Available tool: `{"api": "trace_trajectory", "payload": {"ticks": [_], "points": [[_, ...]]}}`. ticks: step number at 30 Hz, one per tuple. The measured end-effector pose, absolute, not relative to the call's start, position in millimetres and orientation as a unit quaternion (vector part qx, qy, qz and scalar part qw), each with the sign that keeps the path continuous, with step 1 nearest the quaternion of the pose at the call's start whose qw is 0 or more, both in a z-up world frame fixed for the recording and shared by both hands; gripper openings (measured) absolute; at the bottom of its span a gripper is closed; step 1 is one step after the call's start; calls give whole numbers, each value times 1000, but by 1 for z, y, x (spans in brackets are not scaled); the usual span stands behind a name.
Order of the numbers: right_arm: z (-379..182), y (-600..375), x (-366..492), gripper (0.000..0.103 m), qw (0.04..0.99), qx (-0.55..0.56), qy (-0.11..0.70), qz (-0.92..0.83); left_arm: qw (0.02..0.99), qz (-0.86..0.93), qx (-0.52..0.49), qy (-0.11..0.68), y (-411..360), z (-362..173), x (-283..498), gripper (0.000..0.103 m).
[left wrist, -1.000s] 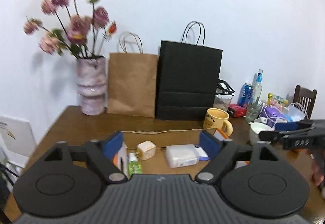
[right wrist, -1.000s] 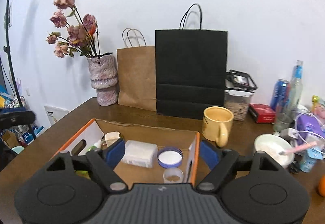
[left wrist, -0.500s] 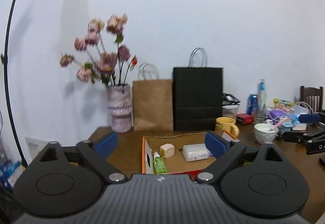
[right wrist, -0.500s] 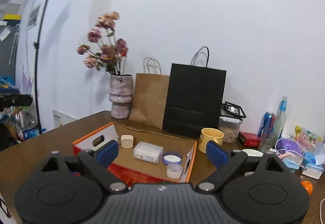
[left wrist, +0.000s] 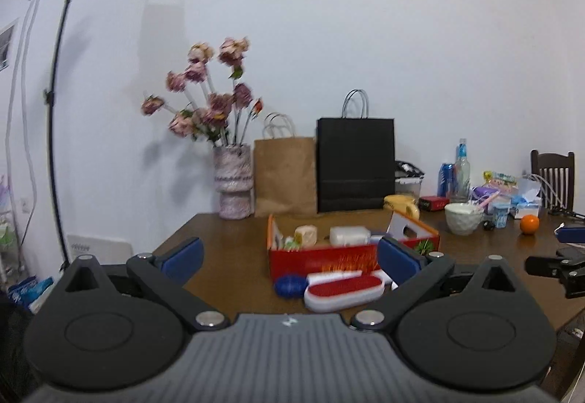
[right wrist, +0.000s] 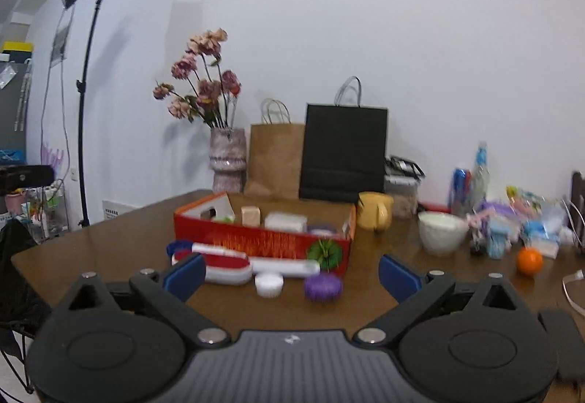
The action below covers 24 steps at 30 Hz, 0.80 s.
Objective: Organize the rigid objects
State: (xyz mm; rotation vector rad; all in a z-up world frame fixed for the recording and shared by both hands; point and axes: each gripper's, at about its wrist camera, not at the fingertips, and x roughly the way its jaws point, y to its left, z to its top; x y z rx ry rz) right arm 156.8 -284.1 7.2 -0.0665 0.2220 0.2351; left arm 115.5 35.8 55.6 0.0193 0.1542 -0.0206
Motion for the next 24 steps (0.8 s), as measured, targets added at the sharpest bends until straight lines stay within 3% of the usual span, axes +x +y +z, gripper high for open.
{"api": "trace_trajectory", "payload": {"ticks": [12, 24], "points": [[5, -305, 138, 103, 984, -34, 132, 115, 990, -18, -3, 140, 30, 27, 130, 103], [72, -367, 147, 103, 981, -113, 133, 86, 986, -43, -2, 164, -14, 33, 189, 103]]}}
